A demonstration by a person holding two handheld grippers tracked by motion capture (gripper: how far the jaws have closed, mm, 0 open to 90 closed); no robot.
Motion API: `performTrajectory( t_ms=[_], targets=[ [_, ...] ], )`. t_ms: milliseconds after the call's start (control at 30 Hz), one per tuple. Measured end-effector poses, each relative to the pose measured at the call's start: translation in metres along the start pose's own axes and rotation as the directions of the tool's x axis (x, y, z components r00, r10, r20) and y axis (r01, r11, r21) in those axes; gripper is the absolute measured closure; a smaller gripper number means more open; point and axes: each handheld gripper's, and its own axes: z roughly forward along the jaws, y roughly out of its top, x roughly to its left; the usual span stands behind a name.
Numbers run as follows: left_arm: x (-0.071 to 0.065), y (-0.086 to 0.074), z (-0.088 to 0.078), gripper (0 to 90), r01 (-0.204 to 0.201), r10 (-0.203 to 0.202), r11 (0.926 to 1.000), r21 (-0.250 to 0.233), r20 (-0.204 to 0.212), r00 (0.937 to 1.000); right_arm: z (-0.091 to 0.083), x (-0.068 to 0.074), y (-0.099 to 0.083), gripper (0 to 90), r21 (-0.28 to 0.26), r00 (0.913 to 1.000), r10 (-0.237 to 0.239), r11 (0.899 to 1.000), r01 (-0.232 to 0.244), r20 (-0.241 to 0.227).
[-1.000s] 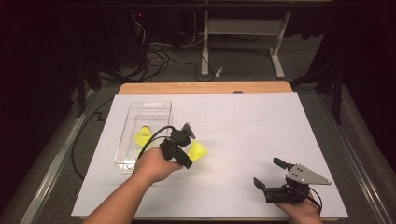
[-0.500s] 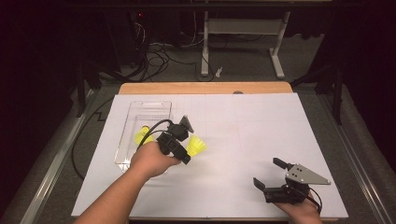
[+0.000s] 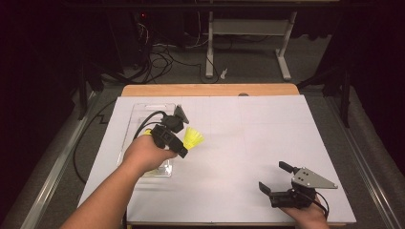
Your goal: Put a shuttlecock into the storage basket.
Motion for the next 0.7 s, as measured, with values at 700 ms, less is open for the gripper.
performTrajectory(
  t_ms=[700],
  targets=[
    [0.042, -0.015, -0.017, 65.4, 0.132, -0.133, 0.9903, -0.044, -0.024, 0.9908, 0.001, 0.0, 0.0, 0.1, 0.005, 1.0, 0.005, 1.0, -0.005, -0.002]
  ],
)
